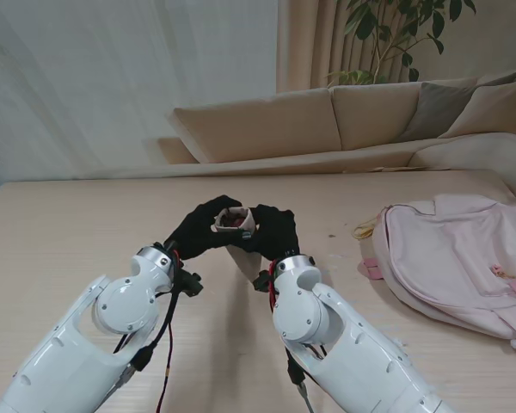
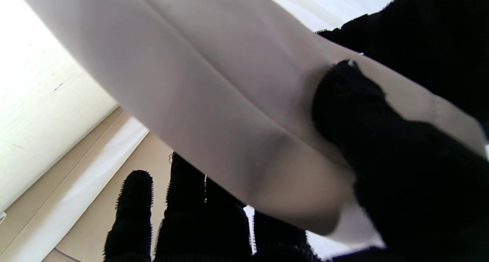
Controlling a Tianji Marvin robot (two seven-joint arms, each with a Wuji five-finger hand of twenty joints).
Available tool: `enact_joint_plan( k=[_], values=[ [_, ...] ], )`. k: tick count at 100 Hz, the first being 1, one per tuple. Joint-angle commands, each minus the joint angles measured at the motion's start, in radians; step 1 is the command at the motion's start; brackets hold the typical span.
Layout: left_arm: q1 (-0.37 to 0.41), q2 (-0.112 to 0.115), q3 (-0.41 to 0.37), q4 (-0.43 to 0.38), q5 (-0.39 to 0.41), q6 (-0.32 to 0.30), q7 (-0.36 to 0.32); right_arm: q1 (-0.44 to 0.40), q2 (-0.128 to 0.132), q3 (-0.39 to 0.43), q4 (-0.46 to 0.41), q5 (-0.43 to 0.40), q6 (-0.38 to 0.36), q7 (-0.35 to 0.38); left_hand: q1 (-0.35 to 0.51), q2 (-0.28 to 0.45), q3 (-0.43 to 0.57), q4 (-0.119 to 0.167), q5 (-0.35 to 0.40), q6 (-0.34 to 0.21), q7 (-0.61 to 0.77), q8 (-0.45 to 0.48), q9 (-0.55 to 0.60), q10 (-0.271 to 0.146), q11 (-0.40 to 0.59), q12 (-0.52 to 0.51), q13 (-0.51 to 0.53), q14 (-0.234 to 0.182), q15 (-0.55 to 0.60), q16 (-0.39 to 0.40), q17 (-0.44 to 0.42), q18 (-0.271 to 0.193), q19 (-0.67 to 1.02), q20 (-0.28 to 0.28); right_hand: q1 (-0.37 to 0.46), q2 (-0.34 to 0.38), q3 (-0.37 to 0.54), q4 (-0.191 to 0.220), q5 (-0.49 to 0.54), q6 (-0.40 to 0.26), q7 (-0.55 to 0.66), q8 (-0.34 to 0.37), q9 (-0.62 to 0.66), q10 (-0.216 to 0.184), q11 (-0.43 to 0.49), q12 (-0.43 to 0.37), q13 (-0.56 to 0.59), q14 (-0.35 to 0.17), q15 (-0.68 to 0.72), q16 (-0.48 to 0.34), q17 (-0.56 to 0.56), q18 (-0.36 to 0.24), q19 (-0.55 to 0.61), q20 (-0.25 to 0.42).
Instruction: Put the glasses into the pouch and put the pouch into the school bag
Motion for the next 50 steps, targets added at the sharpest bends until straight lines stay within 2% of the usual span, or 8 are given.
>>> enact_joint_plan(
  k=[1, 5, 6, 12, 18, 37, 45, 50],
  values=[
    [0.011, -0.005, -0.008, -0.013, 0.009, -0.010, -0.002, -0.007, -0.012, -0.004, -0.012, 0.003, 0.003, 0.013, -0.078, 0.011, -0.010, 0.026, -0.098, -0.026, -0.234, -0.235, -0.075, -0.024, -0.030, -0.033, -0.045, -0.024, -0.024, -0.010, -0.023, -0.025, -0.051, -0.005, 0.085, 0.013, 0.104, 0.005, 0.125, -0.111, 0.052, 0.038, 0.022, -0.016, 0.019, 0.012, 0.023, -0.011, 0.015, 0.013, -0.007, -0.002, 0.019, -0.022],
    [0.017, -0.007, -0.013, -0.019, 0.015, -0.012, 0.008, -0.007, -0.013, -0.003, -0.012, 0.006, 0.005, 0.011, -0.081, -0.008, -0.044, 0.019, -0.126, -0.024, -0.281, -0.286, -0.100, -0.021, -0.038, -0.038, -0.058, -0.023, -0.034, -0.012, -0.025, -0.026, -0.059, -0.002, 0.087, 0.013, 0.108, 0.006, 0.126, -0.109, 0.050, 0.043, 0.023, -0.018, 0.016, 0.009, 0.025, -0.012, 0.016, 0.013, -0.007, -0.001, 0.020, -0.024],
    [0.019, -0.007, -0.014, -0.020, 0.016, -0.012, 0.010, -0.007, -0.013, -0.003, -0.011, 0.008, 0.005, 0.011, -0.069, -0.005, -0.080, 0.023, -0.131, -0.022, -0.280, -0.322, -0.105, -0.021, -0.039, -0.042, -0.060, -0.023, -0.037, -0.011, -0.024, -0.026, -0.063, 0.004, 0.088, 0.014, 0.109, 0.006, 0.126, -0.109, 0.050, 0.044, 0.023, -0.018, 0.016, 0.009, 0.025, -0.012, 0.016, 0.013, -0.007, -0.002, 0.020, -0.024],
    [0.031, -0.008, -0.024, -0.033, 0.031, -0.008, 0.026, -0.007, -0.017, 0.000, -0.010, 0.016, 0.006, 0.004, -0.058, -0.009, -0.154, 0.024, -0.130, 0.004, -0.385, -0.434, -0.122, -0.003, -0.096, -0.078, -0.083, -0.021, -0.065, -0.024, -0.028, -0.032, -0.079, 0.014, 0.092, 0.016, 0.112, 0.007, 0.128, -0.114, 0.048, 0.054, 0.026, -0.017, 0.015, 0.004, 0.025, -0.012, 0.016, 0.013, -0.007, -0.002, 0.022, -0.027],
    [0.041, -0.013, -0.032, -0.041, 0.045, -0.003, 0.056, -0.007, -0.019, 0.003, -0.010, 0.024, 0.010, 0.000, -0.053, -0.020, -0.181, 0.023, -0.128, 0.021, -0.439, -0.479, -0.130, 0.011, -0.133, -0.096, -0.099, -0.021, -0.086, -0.038, -0.029, -0.033, -0.084, 0.017, 0.098, 0.019, 0.114, 0.009, 0.128, -0.108, 0.046, 0.061, 0.029, -0.017, 0.013, -0.001, 0.024, -0.012, 0.016, 0.013, -0.008, -0.002, 0.023, -0.029],
    [0.071, -0.031, -0.054, -0.064, 0.048, 0.021, 0.139, -0.007, -0.028, 0.013, -0.008, 0.051, 0.014, -0.015, -0.050, -0.018, -0.200, 0.022, -0.130, 0.041, -0.493, -0.518, -0.142, 0.029, -0.180, -0.118, -0.126, -0.024, -0.121, -0.062, -0.034, -0.036, -0.109, 0.019, 0.122, 0.029, 0.119, 0.022, 0.132, -0.080, 0.039, 0.095, 0.036, -0.014, 0.031, -0.030, 0.028, -0.012, 0.027, 0.018, -0.008, -0.002, 0.029, -0.042],
    [0.084, -0.047, -0.057, -0.060, 0.071, 0.029, 0.221, -0.006, -0.035, 0.016, -0.002, 0.059, 0.009, -0.036, -0.049, -0.030, -0.204, 0.025, -0.122, 0.056, -0.477, -0.511, -0.136, 0.045, -0.162, -0.106, -0.109, -0.015, -0.117, -0.063, -0.017, -0.025, -0.109, 0.026, 0.118, 0.033, 0.116, 0.021, 0.130, -0.101, 0.035, 0.101, 0.041, -0.021, 0.042, -0.030, 0.033, -0.015, 0.038, 0.023, -0.005, -0.008, 0.038, -0.040],
    [0.096, -0.052, -0.064, -0.065, 0.057, 0.046, 0.230, -0.006, -0.041, 0.019, 0.001, 0.069, 0.007, -0.054, -0.044, -0.036, -0.201, 0.027, -0.122, 0.067, -0.456, -0.501, -0.129, 0.058, -0.133, -0.094, -0.107, -0.011, -0.115, -0.064, -0.018, -0.025, -0.114, 0.026, 0.112, 0.035, 0.112, 0.019, 0.129, -0.128, 0.030, 0.105, 0.045, -0.024, 0.046, -0.032, 0.036, -0.017, 0.042, 0.025, -0.005, -0.009, 0.050, -0.035]
  ],
)
